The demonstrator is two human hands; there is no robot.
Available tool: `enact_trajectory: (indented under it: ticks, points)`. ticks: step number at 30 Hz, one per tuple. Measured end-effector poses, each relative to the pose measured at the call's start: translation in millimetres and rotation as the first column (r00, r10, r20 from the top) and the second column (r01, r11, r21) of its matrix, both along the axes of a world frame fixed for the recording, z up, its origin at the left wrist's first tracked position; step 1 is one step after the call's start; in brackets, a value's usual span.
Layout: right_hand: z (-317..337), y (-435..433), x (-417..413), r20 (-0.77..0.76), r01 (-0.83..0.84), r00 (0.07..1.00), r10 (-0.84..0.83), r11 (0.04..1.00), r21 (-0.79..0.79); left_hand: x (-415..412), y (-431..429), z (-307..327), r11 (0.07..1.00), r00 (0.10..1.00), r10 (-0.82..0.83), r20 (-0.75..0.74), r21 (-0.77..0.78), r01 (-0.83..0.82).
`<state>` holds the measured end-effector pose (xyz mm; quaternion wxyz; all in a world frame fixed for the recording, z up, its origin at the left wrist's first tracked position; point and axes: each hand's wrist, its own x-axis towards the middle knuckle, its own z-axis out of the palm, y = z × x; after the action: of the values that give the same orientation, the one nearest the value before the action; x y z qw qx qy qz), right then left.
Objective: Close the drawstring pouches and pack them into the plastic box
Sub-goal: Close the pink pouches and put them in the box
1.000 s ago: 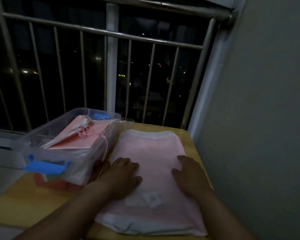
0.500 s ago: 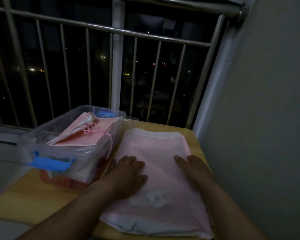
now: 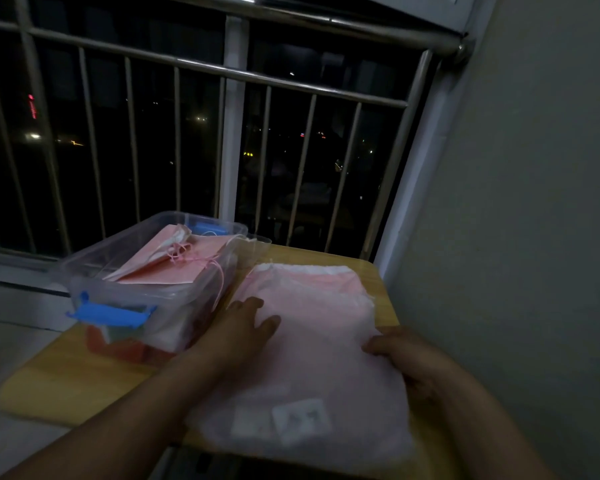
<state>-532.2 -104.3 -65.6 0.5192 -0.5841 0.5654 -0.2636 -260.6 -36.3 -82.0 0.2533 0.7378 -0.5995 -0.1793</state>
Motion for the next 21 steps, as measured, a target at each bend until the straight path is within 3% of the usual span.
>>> enact_trajectory:
  ticks: [3,6,9,15,18,21]
  points:
    - [-1,7,-12,-0.191,-0.117,0.974,0.122,0.992,0.038,-2,5,-1,0.997,0.996,0.0,0.085,0.08,-0.007]
    - [-9,2,-9,-0.079,0.003,0.997,-0.009,0.998,-0.064,-7,8,3,0.997,0.994,-0.002,0.113,0.074,-0.007]
    - [-13,-3,1,-0.049,0.098,0.993,-0.106,0.983,-0.157,-8,6,8,0.998,0.998,0.043,0.037,0.049,-0.045]
    - [-8,-6,-11,-0.067,0.018,0.998,-0.016,1.0,0.021,-2,1,21,0.987,0.957,0.16,-0.241,0.058,-0.15]
    - [-10,-8,-11,0.041,-0.001,0.999,-0.001,0.999,0.035,6,-4,19,0.986,0.964,0.155,-0.217,0.095,-0.137]
    - [-16,-15,-4,0.114,0.082,0.99,-0.08,0.996,-0.017,11,-3,17,0.985,0.97,0.157,-0.183,0.1,-0.141]
